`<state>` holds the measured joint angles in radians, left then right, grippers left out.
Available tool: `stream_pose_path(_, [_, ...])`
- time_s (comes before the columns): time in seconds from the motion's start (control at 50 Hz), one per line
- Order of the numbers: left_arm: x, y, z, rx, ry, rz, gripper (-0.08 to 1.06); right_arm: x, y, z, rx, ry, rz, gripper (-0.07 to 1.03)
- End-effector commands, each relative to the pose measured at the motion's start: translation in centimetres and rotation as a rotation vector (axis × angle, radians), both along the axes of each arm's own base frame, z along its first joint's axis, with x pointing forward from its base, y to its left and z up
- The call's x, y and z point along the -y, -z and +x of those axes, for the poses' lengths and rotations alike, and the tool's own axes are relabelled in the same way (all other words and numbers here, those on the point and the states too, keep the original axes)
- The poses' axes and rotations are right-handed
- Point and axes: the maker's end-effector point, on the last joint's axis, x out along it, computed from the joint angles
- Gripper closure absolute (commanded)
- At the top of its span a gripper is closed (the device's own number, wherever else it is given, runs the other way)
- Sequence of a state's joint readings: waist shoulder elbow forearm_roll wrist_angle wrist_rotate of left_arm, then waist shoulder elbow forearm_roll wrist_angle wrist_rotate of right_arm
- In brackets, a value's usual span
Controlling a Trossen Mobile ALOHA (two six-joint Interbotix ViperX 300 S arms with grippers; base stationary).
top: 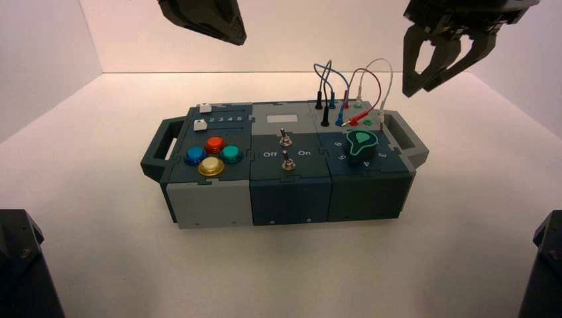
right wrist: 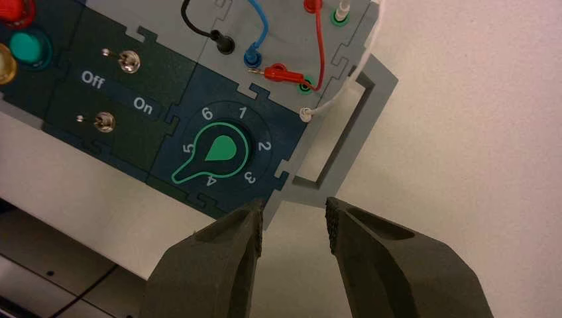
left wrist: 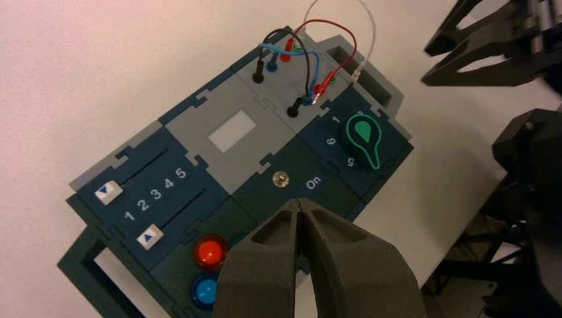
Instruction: Insert the white wire.
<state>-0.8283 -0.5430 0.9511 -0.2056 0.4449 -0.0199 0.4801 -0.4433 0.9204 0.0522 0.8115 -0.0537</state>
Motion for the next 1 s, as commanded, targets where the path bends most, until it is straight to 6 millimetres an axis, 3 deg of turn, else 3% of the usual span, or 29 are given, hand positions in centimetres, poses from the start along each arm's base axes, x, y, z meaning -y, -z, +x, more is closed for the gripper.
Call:
stream_pose_path(0.02, [0.8, -0.6, -0.3, -0.004, -0.002, -0.037, 1.01, -0.6, -0.6, 0.9, 0.03, -0.015, 0.009, 0.45])
stream_pose_path(0.36, [2.1, 0.5, -1.7, -0.056, -0.028, -0.091, 1.01, -1.0, -0.2, 1.5, 0.047, -0.025, 0.007, 0.45])
stream_pose_path(1.0, [2.0, 1.0, -1.7, -0.042, -0.04, -0.112, 1.01, -2.1, 1.0, 3.3, 0.03, -0.043, -0.014, 0.47])
